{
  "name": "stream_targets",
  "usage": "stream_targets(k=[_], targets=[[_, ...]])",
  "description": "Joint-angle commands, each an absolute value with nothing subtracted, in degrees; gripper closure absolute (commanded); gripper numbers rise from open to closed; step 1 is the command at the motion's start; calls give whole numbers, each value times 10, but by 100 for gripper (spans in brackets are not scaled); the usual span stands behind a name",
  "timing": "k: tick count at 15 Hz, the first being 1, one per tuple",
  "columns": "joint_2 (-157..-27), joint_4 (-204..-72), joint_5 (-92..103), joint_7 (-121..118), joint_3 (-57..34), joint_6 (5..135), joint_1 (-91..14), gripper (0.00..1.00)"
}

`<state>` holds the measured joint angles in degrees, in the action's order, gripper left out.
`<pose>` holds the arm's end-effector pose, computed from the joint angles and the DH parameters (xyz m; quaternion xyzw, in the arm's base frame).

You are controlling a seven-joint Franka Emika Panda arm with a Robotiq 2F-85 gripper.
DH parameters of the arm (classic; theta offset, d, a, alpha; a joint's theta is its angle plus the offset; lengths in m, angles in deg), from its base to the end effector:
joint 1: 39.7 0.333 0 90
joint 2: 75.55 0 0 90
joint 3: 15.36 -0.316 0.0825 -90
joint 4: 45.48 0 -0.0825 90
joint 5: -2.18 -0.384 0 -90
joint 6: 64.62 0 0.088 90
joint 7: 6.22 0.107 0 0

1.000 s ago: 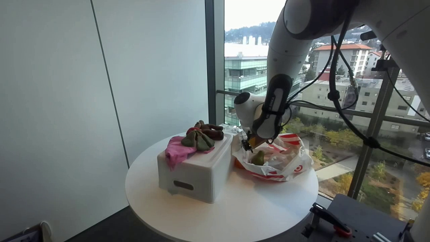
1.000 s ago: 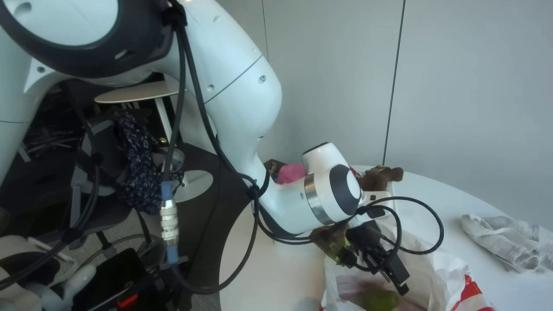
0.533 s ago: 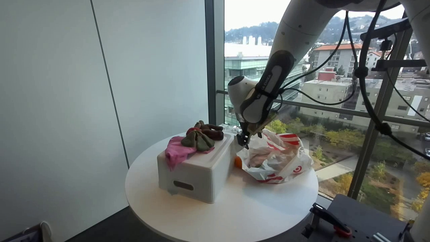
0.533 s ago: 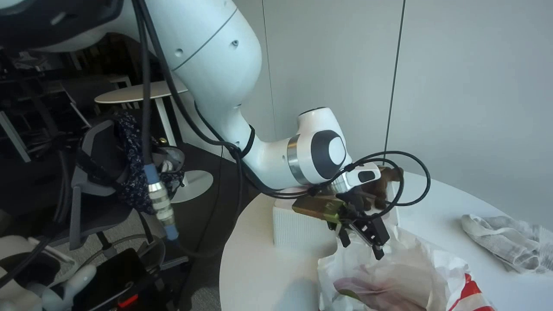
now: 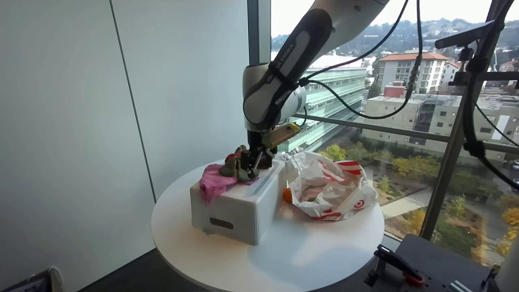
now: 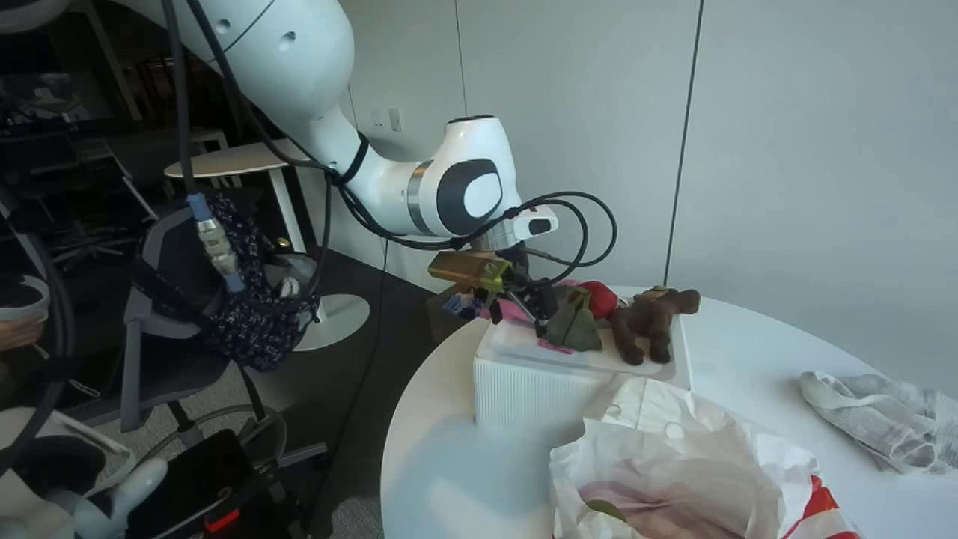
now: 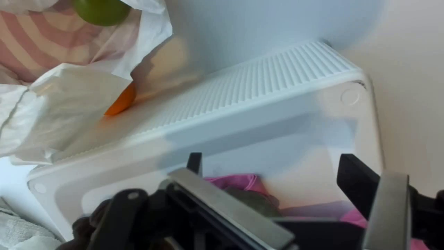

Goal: Pick up the objects from the top of the white container and put them in the plastic bag.

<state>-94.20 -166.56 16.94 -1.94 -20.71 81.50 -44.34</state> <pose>0.5894 0.0097 0.2704 0.9940 0.0682 0.0600 0.0603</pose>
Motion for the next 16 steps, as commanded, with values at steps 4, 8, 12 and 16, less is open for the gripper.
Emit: stream_targets(k=[4,8,12,16], targets=[[-950,-1661,18,-12,-236,895,-370,0],[-984,-1652,108,116,-153,1016,-277,0],[-1040,-1627,212,263,-19,1069,-166,0],[-1088,-1601,231,324,41,1085,-107,0]])
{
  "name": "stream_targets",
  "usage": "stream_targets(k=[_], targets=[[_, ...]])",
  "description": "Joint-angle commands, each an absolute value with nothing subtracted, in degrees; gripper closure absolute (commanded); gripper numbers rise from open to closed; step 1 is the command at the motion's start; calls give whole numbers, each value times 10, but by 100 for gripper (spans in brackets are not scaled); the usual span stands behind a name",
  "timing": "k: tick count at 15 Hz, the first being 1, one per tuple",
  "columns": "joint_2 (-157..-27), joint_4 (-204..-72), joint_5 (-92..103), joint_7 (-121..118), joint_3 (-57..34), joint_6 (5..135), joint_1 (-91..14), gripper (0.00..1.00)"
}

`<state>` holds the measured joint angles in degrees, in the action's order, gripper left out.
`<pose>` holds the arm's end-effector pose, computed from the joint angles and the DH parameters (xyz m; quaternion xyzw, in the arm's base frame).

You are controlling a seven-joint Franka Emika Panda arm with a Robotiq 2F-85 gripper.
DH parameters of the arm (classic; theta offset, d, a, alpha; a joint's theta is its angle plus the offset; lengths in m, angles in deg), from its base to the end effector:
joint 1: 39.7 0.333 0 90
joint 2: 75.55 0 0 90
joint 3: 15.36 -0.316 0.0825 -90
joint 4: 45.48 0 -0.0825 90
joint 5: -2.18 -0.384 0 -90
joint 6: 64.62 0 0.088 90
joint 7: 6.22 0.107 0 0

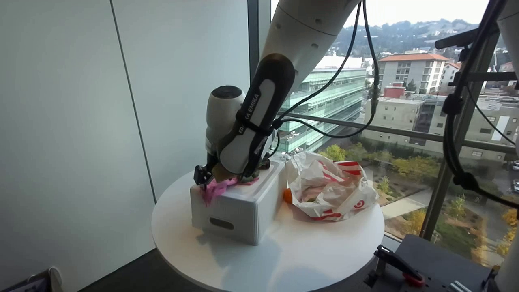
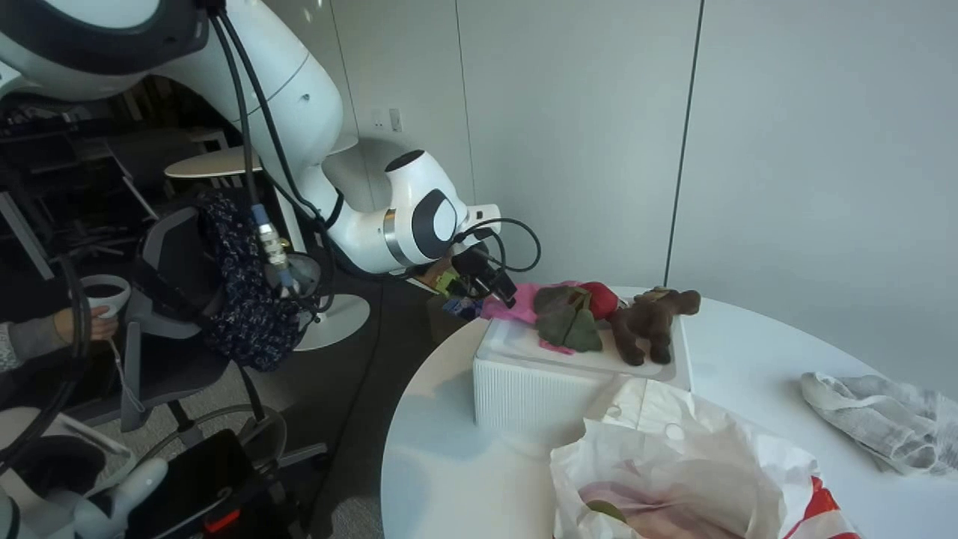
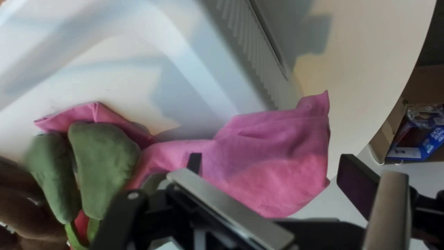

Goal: Pick up the objects from the top of the white container and put them in the plastic bag.

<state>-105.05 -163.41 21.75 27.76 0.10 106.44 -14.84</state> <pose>0.6112 0.1328 0.2308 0.9720 -0.0194 0.2311 0.0386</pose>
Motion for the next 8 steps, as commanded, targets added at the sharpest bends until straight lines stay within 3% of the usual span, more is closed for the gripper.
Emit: stream_targets(k=[1,3,4,5,8], targets=[[-1097,-1594,225,332,47,1086,-99,0],[-1113,-1587,195,320,65,1094,-78,0],[-1117,-1586,185,316,67,1098,-77,25],[-1123,-1583,180,314,75,1106,-72,27],[-1134,-1581,157,306,96,1126,-60,51]])
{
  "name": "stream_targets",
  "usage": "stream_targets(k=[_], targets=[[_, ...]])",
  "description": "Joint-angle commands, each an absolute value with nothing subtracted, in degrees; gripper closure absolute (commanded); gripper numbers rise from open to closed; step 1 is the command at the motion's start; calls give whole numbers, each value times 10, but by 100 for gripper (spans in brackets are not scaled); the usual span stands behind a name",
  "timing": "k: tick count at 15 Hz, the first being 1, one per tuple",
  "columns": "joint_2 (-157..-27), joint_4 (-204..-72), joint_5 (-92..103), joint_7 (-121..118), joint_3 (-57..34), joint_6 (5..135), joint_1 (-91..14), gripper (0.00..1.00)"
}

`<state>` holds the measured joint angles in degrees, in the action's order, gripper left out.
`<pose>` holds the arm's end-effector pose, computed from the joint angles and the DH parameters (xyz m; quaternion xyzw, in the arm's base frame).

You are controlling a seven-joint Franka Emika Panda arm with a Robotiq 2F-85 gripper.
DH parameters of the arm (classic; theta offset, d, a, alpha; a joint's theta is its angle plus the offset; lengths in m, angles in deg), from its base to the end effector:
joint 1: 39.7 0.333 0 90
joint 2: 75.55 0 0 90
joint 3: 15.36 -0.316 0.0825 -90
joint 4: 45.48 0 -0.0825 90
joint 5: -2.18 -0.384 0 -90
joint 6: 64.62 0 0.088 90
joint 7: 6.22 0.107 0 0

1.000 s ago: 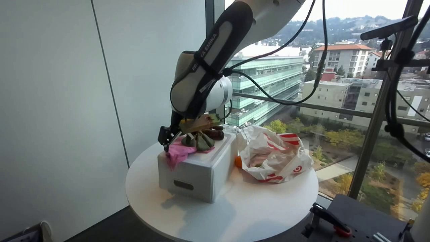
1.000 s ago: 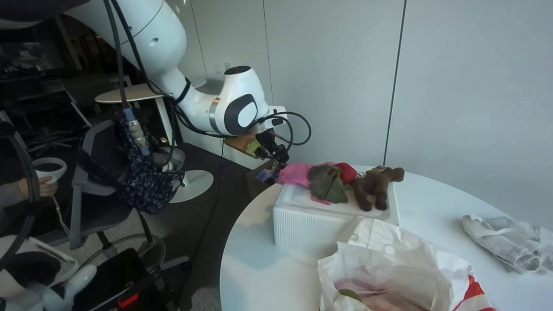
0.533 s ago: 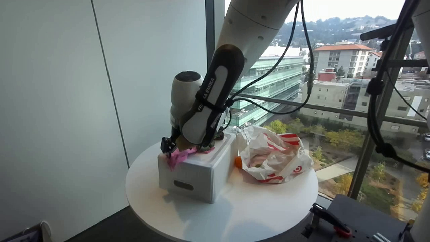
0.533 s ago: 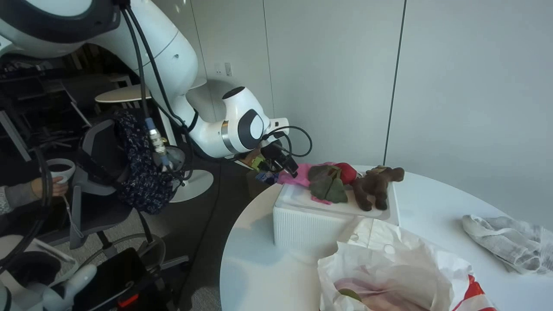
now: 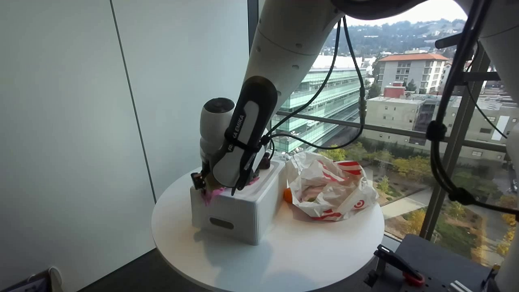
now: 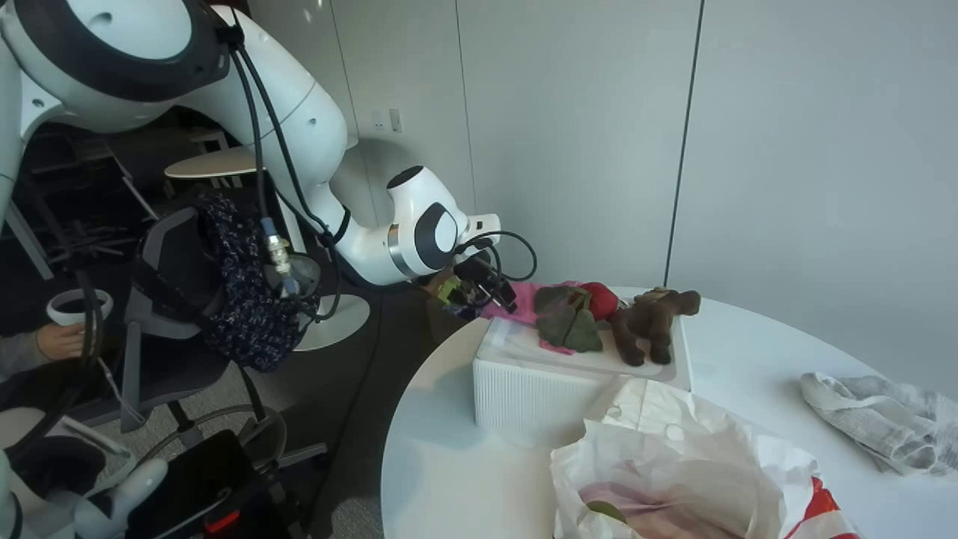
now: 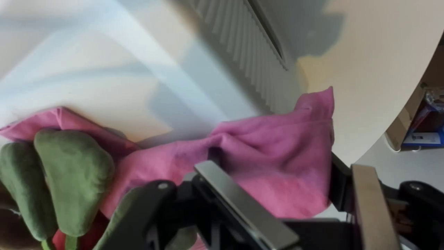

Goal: Pick up the objects from the top of the white container and put them in the plastic bag.

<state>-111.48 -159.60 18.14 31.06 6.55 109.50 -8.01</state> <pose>0.6251 0.1448 0.2066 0.9655 -0.0435 0.2524 0.0471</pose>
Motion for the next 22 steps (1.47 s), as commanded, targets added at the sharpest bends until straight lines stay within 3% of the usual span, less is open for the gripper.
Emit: stream_targets(k=[1,5,9,10,14,22], targets=[[-1134,-1584,147,298,95,1132,-63,57],[-1126,-1595,111,278,109,1136,-63,88],[-1055,-1612,64,214,23,1052,-147,97],[-1019,-1612,37,177,-43,1008,-209,94],[-950,-1577,-95,91,-163,867,-346,91],[-834,-1522,-270,52,-165,706,-431,92]])
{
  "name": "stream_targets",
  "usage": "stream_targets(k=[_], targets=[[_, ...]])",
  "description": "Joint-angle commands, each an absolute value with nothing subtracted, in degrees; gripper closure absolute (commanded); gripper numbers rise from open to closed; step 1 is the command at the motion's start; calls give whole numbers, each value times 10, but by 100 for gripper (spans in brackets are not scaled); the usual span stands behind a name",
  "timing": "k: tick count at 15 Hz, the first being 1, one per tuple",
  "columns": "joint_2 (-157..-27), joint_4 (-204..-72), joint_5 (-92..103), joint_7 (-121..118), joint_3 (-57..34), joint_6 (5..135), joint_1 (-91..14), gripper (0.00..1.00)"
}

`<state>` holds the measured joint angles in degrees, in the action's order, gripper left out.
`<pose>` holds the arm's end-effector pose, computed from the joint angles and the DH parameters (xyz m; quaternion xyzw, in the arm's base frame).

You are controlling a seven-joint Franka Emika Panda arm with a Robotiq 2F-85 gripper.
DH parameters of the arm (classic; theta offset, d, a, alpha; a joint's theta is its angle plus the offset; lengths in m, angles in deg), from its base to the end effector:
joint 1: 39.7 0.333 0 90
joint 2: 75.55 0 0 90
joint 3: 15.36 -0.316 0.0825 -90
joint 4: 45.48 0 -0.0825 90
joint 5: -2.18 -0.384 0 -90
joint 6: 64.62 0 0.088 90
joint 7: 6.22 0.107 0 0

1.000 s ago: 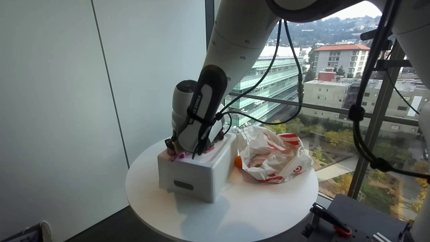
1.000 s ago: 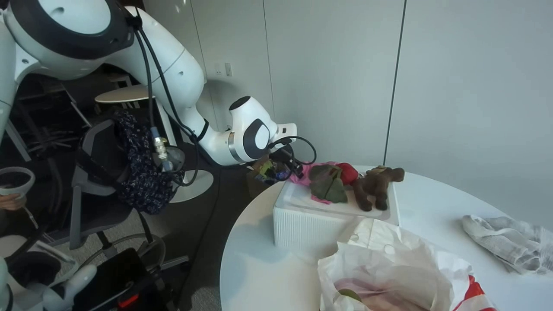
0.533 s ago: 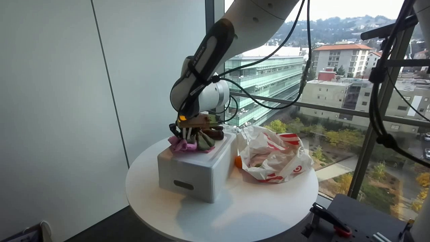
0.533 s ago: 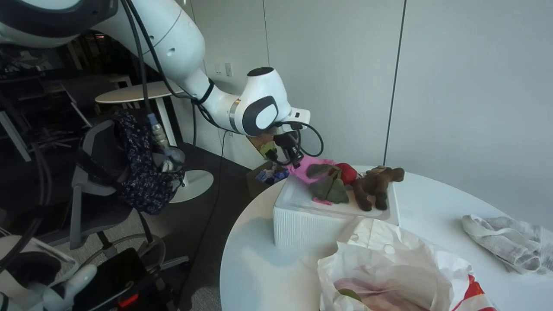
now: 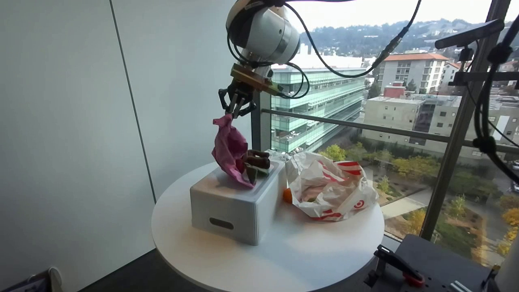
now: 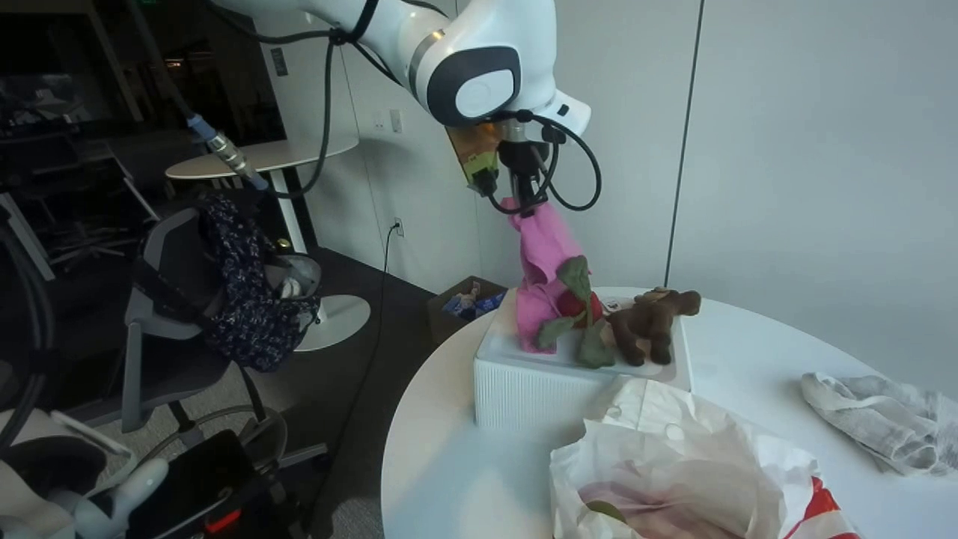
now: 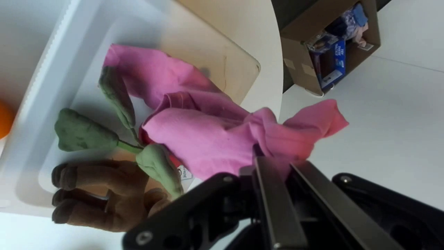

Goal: Pick up the objects from the top of the white container and put them in the plastic bag.

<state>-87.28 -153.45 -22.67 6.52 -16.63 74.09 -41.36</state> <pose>0.6377 -0.0032 0.4349 -0.9408 0.2458 -0.1419 0.1852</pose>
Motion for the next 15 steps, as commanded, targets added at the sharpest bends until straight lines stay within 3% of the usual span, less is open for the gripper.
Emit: stream_targets(k=[1,15], targets=[[-821,-1520,-282,51,-161,702,-435,92],[-674,-1568,-230,90,-59,726,-493,92]])
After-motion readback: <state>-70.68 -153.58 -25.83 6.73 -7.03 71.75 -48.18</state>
